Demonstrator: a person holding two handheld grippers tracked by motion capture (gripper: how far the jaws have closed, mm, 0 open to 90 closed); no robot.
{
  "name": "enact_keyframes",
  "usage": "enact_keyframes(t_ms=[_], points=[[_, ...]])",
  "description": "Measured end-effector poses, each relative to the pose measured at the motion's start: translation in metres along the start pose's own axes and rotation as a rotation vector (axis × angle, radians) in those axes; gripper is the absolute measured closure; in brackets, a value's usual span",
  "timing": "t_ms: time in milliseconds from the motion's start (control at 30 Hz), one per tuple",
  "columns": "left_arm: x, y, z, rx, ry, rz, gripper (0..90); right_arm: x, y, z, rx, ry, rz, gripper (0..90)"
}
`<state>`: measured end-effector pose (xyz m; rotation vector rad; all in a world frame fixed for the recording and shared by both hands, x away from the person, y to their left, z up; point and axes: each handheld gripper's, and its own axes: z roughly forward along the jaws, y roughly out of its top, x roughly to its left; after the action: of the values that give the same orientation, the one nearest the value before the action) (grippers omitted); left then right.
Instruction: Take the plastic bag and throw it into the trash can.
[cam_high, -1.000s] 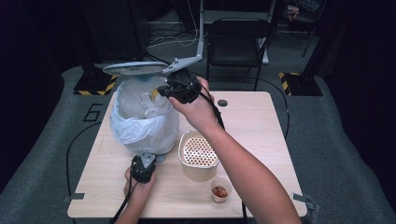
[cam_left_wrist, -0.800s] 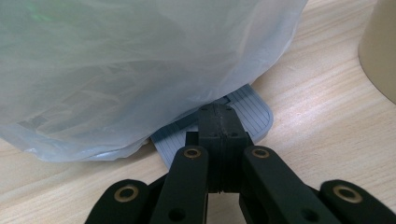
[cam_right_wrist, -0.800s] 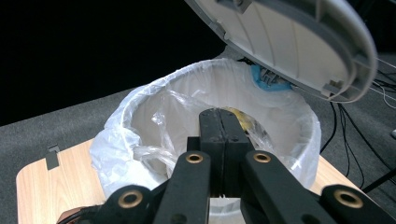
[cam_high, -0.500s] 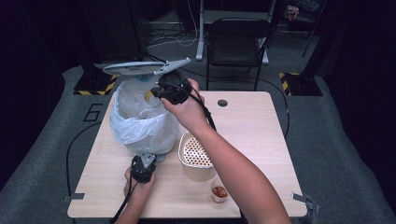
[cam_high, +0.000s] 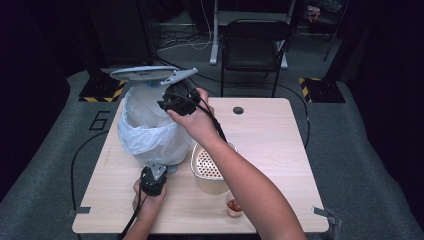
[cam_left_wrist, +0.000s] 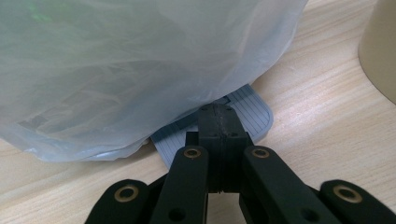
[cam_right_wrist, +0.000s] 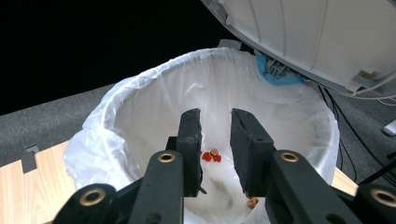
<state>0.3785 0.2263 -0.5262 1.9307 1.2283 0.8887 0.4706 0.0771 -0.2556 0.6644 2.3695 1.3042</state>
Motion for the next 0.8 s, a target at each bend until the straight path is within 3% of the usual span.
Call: enact_keyframes(t_ms=[33, 267, 367, 400, 467, 500, 633, 667, 800], points=[[-0.001, -0.001, 0.001, -0.02, 0.02, -0.001, 90.0, 0.0, -0.002, -0.003, -0.006, 0.002, 0.001, 71.4], [-0.001, -0.001, 0.001, -0.019, 0.02, 0.0, 90.0, 0.0, -0.007, -0.013, -0.006, 0.007, -0.007, 65.7], [-0.001, -0.001, 0.001, -0.02, 0.02, -0.001, 90.0, -0.001, -0.012, -0.019, -0.008, 0.008, -0.006, 58.2], [0.0, 0.001, -0.001, 0.017, -0.009, 0.005, 90.0, -0.001, -0.013, -0.02, -0.014, 0.01, -0.005, 56.5], [0.0, 0.001, -0.001, 0.018, -0.01, 0.005, 90.0, -0.001, -0.016, -0.024, -0.016, 0.01, -0.01, 53.3], [-0.002, -0.001, 0.001, -0.019, 0.021, 0.002, 90.0, 0.0, -0.02, -0.028, -0.015, 0.013, -0.012, 51.0], [-0.001, -0.001, 0.001, -0.019, 0.021, 0.001, 90.0, -0.001, -0.028, -0.037, -0.026, 0.013, -0.015, 46.7], [0.0, 0.0, -0.001, 0.01, -0.003, 0.007, 90.0, -0.002, -0.031, -0.039, -0.024, 0.014, -0.012, 45.4], [0.0, 0.0, 0.0, 0.006, -0.003, 0.006, 90.0, -0.004, -0.039, -0.045, -0.009, 0.016, -0.014, 44.2]])
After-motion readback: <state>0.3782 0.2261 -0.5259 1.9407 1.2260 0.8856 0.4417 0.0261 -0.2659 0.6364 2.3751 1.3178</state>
